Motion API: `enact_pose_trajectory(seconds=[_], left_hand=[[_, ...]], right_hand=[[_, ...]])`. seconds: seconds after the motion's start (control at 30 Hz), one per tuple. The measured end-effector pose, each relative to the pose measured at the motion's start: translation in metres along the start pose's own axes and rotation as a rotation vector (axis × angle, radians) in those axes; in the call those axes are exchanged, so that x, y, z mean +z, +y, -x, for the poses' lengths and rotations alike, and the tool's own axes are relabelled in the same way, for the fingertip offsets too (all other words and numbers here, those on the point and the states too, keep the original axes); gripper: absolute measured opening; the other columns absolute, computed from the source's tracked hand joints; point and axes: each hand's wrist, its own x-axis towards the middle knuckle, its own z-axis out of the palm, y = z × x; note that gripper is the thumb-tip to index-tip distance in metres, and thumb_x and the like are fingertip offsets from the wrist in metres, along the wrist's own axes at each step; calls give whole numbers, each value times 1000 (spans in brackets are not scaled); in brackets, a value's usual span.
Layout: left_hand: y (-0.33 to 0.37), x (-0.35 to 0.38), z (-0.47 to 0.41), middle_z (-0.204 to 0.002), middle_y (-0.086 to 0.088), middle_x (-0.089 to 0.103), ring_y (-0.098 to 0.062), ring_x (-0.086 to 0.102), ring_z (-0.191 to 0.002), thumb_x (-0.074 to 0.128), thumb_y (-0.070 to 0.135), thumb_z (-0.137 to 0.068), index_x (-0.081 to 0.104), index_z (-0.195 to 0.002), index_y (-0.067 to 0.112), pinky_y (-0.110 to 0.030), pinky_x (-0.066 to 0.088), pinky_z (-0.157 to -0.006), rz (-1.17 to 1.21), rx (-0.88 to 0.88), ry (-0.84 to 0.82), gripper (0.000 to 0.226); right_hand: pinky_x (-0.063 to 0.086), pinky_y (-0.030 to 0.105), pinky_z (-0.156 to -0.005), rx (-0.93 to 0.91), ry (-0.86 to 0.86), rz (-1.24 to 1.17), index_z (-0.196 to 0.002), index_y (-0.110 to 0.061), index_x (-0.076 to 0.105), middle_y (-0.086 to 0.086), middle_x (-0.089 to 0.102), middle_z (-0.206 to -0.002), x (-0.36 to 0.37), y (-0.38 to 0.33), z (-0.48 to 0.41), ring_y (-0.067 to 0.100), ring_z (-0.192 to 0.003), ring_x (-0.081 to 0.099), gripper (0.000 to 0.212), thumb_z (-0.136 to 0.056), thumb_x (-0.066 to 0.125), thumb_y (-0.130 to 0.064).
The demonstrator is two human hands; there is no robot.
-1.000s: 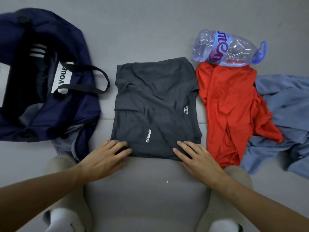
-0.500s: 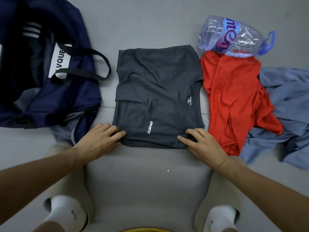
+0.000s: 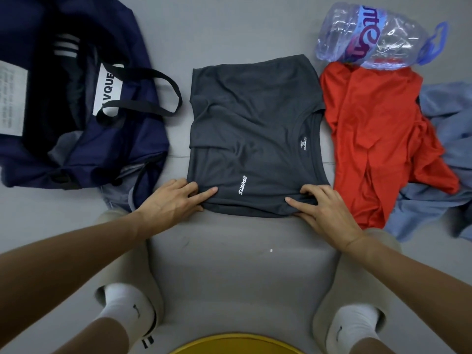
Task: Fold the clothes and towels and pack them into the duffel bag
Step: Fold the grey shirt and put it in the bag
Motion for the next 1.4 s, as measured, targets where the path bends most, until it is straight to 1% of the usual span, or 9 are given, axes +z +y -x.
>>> enact_pose_trajectory(seconds=[0.2,0.3,0.4,0.57,0.8,1.1,1.23,1.33,1.4], left_hand=[[12,3,8,-85,2,54,-21,54,-66,48,34,-96,52,-144,21,-33,49,-56,138,55,-15,49],[18,-5,17,-86,9,56,-15,62,-71,47,41,-94,53,-141,31,-27,52,-58,327,37,-122,48],[10,-30,9,-86,19,53,-5,59,-80,45,47,-92,50,-144,38,-12,40,-71,487,-69,-120,53],[-29,-66,-29,-100,12,61,-17,64,-94,43,53,-96,44,-148,39,-31,51,-79,445,-222,73,54],[-100,-91,-116,-96,2,58,-27,58,-95,53,37,-99,45,-148,31,-44,51,-78,243,-397,209,50],[-122,-81,-164,-112,-6,58,-33,59,-90,50,32,-103,46,-144,26,-47,53,-63,109,-560,264,42],[-100,-69,-161,-132,-10,50,-35,52,-93,56,18,-97,46,-144,21,-49,48,-76,-70,-529,337,49],[-67,-46,-154,-135,-12,52,-37,54,-98,54,25,-96,49,-144,20,-46,41,-79,-84,-421,276,49],[-43,-29,-149,-141,-11,51,-35,52,-110,42,47,-100,47,-148,22,-45,42,-85,-21,-460,198,54]], right_hand=[[52,39,-76,68,-53,-62,-116,-31,74,1,61,-107,-11,-7,1,26,-87,57,38,-80,79,-20],[53,36,-78,88,-283,-157,-116,-35,72,-8,63,-102,-25,-14,-2,21,-89,62,28,-89,69,-31],[48,29,-87,194,-420,-278,-121,-34,70,-11,69,-108,-38,-16,-13,14,-103,65,29,-94,61,-39],[44,22,-89,346,-228,-392,-115,-20,75,-8,73,-112,-79,-8,-69,6,-107,64,24,-91,72,-25],[48,44,-81,393,-129,-266,-86,-15,69,4,66,-84,-110,42,-169,26,-86,62,15,-93,64,-27],[51,43,-84,289,76,52,-124,-20,66,8,69,-110,-88,59,-214,36,-101,62,28,-98,57,-26],[39,52,-108,110,192,262,-141,-16,52,13,52,-141,-76,59,-208,35,-129,47,44,-99,53,-29],[19,54,-121,24,-18,382,-153,-22,37,12,32,-159,-64,57,-203,33,-148,26,61,-98,39,-49],[19,52,-121,78,-159,367,-157,-27,27,10,23,-164,-58,63,-202,33,-151,19,69,-95,27,-60]])
